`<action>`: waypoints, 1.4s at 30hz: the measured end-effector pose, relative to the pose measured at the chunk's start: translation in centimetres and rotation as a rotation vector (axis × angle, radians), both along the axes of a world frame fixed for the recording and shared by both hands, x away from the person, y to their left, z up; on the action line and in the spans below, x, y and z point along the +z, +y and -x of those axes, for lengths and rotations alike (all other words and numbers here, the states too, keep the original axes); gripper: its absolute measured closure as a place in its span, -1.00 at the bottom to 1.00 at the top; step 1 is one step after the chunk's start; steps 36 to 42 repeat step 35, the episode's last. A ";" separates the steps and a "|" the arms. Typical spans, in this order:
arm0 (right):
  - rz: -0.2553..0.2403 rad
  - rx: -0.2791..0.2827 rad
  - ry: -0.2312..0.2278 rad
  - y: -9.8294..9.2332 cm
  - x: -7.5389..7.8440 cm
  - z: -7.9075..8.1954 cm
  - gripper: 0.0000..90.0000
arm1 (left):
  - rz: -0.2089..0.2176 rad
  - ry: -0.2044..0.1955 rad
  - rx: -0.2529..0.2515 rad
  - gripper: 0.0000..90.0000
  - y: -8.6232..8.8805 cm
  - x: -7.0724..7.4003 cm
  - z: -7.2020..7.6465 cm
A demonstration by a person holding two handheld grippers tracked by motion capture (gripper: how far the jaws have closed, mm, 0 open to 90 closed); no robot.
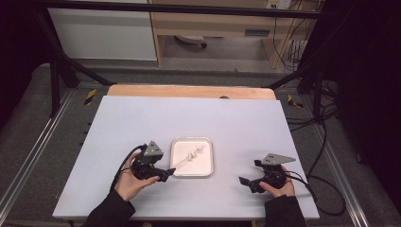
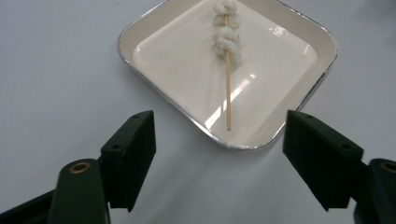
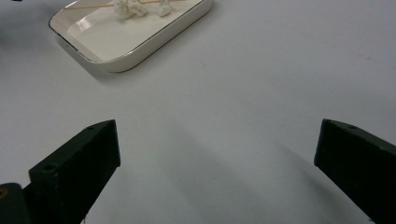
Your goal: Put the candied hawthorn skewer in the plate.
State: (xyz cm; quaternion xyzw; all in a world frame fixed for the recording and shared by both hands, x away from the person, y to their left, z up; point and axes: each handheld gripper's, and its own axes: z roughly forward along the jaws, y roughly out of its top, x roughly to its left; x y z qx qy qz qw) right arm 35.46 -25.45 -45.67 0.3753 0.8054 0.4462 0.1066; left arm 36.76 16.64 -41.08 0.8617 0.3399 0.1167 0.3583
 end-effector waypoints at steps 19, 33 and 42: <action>0.006 0.001 0.007 0.0 -0.1 0.0 -0.98 | 0.080 -0.028 0.121 -0.80 7.7 -2.8 1.9; 0.014 0.000 0.024 0.2 -0.3 0.1 -0.98 | 0.086 -0.031 0.115 -0.83 9.4 -4.1 2.7; 0.017 0.000 0.025 0.2 -0.3 0.1 -0.98 | 0.084 -0.031 0.113 -0.83 9.4 -4.2 2.7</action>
